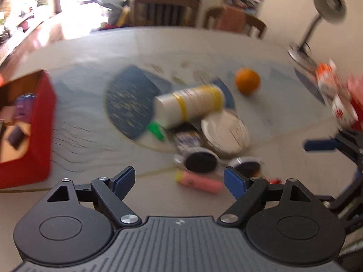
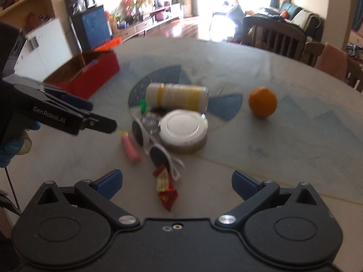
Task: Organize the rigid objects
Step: 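Move both open tools back over the remaining objects on the table, then grasp the red candy with the right tool while the left tool grasps the pink eraser stick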
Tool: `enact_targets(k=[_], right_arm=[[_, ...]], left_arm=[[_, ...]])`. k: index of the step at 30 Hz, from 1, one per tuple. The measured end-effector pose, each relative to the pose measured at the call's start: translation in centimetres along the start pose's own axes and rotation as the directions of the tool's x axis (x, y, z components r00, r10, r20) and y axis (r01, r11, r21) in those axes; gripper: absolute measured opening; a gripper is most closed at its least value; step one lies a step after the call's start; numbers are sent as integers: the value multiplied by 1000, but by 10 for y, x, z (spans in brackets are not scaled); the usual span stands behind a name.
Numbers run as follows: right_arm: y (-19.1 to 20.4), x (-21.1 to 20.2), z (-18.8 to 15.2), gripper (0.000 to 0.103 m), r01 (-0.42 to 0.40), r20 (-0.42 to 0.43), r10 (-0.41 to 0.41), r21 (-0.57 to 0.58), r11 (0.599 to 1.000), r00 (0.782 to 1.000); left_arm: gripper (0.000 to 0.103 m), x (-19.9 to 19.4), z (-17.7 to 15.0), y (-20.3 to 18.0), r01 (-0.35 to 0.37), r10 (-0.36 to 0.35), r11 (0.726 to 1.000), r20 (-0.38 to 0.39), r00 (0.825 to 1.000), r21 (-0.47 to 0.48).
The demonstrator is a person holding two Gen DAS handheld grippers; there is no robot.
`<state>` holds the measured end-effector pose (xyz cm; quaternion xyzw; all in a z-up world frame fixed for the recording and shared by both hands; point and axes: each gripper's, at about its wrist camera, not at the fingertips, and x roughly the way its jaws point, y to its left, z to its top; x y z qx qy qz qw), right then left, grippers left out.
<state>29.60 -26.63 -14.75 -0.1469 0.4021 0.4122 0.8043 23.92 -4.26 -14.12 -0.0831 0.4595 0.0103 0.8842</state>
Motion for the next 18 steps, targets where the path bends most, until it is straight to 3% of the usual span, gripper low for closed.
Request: enact_targets(k=[5,18], right_arm=[[0,15,-7,98,-11,-49,9,-40,999,999],[-6,33,-11,73,-77,-99,72,-41,996,992]], left_arm=[[85,22,-8,-13,-18,20,999,-50,999,40],[85,45,-9,-28,-30,36,994,-63,997,106]])
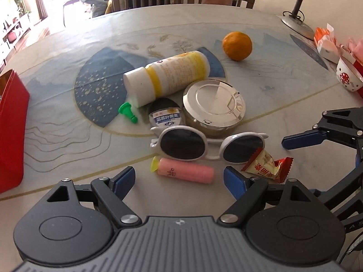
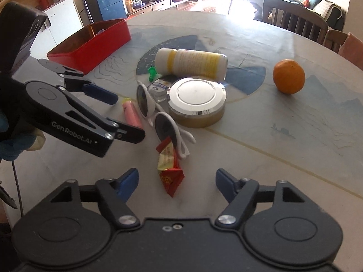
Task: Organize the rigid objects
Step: 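Grasp the red candy with the right tool while the left tool grasps the pink eraser stick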
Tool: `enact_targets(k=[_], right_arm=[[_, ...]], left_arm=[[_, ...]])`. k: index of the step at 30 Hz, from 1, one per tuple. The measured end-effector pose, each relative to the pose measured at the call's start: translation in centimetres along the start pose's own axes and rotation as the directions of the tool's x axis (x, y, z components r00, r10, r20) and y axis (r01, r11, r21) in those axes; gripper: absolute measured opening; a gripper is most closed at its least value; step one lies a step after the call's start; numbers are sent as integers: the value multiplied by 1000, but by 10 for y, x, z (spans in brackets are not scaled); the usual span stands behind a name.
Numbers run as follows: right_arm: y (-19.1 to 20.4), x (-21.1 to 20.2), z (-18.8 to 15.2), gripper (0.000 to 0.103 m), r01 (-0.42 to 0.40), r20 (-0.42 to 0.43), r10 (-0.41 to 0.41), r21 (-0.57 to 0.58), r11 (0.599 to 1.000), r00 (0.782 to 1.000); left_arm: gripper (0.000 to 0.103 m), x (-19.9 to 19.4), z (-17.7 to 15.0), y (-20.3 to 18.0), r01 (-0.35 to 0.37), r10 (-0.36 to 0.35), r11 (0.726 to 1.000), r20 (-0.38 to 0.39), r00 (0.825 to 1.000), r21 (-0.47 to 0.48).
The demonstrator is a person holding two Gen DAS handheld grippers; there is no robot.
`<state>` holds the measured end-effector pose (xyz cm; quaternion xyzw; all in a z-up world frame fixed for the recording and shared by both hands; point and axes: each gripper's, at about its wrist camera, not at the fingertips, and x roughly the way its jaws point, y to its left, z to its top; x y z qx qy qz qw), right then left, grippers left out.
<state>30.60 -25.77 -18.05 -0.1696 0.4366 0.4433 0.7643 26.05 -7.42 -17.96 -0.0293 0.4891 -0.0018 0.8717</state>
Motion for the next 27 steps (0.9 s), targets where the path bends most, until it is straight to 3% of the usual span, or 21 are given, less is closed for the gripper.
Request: enact_targets(k=[4,12,15,18,27], right_arm=[[-2,1,2,66,2,9,-2,21,1000,1000],[0,0,3,44,4,16,-4,20,1000,1000],[1,0,3,38,10,19,-10,25,1000,1000],[2,-1,1,24,15,19,-16,32,999,1000],[4,-16,-6,21,47,44,-50,68,997,998]], left_arm=[[83,3,2,-3,7,-7,1000,2,1000,9],[60,1,2,-13,-1,1,998,13,1000,68],[60,1,1,-14,1,-3,997,16,1000,73],[60,0,0,-14,6,-7,997,18,1000,75],[60,-10,-4,-9,13,-13,999,26,1000,33]])
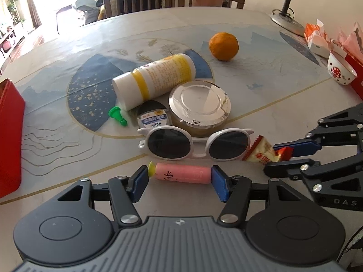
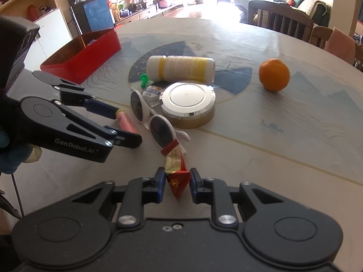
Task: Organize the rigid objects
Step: 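Grasp the red candy with the right tool while the left tool grasps the pink eraser stick, then carry the candy and pink stick over the red tin and open both tools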
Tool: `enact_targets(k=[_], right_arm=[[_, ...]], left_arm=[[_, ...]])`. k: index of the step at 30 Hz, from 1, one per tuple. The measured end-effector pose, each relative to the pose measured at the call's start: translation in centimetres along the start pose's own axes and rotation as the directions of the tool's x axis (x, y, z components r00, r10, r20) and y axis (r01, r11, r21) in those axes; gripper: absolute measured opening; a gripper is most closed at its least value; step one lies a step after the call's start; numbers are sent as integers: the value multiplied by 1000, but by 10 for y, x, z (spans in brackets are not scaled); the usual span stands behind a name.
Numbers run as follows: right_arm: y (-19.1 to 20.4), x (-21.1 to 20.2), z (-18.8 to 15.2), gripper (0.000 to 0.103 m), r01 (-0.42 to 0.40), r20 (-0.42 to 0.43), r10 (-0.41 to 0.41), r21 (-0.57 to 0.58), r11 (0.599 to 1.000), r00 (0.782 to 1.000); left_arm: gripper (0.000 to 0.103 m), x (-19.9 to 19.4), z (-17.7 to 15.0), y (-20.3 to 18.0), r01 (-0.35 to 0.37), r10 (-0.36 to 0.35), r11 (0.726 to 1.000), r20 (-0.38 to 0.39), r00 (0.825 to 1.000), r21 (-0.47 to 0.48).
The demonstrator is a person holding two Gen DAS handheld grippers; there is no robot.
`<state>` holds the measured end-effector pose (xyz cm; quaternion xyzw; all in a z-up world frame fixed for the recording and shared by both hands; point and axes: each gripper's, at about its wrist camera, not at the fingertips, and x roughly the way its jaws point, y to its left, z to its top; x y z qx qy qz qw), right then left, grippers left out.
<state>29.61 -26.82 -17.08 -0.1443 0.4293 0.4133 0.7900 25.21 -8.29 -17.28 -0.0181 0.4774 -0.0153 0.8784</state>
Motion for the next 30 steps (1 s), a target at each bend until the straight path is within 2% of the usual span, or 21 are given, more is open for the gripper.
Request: enact_targets(k=[12,18,30], right_arm=[[4,-40,16,21,24,122,-29,46,999,992],[11,-56,35,21,32,177,-40,46,998,983],[57,-46,77,21,15,200,-16,7,1000,980]], left_arm=[[60,-46,5,22,-13,22,995,89,996,-95],[60,-79,13,40,-30,53,988,157,986,-148],[60,-114,12,100,-72,124,965,201,972,-252]])
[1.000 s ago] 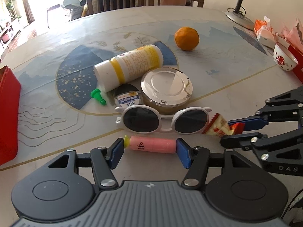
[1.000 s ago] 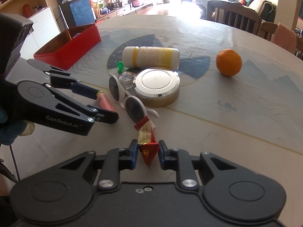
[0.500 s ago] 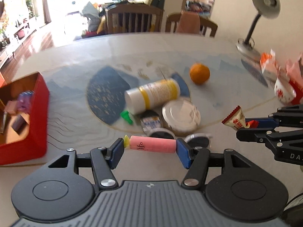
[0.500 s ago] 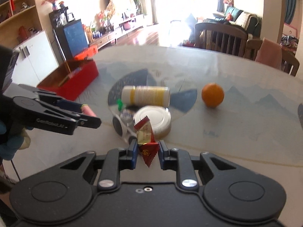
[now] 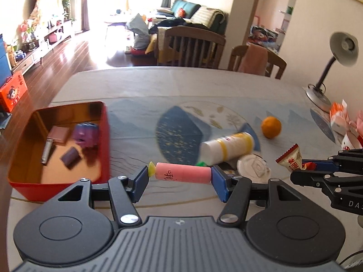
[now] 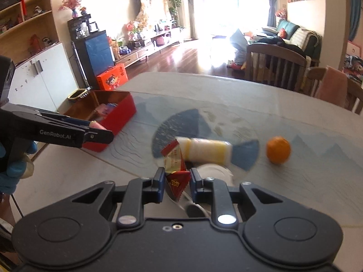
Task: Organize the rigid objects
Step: 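Carry the candy and pink stick over the red tin and open both tools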
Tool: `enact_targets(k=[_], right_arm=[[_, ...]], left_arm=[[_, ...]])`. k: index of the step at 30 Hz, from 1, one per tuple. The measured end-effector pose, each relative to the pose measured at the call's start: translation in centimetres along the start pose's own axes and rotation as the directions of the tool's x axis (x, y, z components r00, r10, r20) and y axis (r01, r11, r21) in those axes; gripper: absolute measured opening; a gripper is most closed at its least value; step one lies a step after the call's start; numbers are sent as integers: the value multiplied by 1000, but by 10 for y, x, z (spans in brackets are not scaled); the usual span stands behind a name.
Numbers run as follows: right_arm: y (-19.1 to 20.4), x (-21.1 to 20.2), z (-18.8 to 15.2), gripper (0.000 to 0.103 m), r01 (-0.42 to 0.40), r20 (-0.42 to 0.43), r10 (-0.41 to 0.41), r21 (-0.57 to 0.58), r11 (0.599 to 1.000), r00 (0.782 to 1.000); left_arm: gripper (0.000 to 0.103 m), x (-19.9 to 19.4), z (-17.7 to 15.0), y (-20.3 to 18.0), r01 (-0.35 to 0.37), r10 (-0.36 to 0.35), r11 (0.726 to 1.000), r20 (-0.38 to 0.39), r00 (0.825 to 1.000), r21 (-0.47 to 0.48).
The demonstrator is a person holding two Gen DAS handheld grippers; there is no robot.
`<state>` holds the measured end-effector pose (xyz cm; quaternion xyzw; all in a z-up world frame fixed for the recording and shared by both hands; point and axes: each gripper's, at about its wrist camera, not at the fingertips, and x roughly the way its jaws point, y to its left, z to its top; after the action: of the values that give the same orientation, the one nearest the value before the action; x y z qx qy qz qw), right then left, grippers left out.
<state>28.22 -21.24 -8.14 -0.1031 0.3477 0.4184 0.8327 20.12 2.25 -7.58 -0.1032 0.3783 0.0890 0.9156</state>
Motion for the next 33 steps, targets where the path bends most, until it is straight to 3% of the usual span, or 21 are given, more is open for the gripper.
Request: enact_targets(k=[16,26,33], right_arm=[[107,57,71,21,-59,22,62,-138,989,998],[150,101,96,21,-66,-3,66,-147,987,998],[167,136,106,21,-78,-56,70,-148,986,996]], left_arm=[[60,-24,29,134,-73,80,991,59,995,-113],[60,-5,42,195,-75,79,986,19,997,-148],[60,22,62,214,-70,71,991,11,997,-112]])
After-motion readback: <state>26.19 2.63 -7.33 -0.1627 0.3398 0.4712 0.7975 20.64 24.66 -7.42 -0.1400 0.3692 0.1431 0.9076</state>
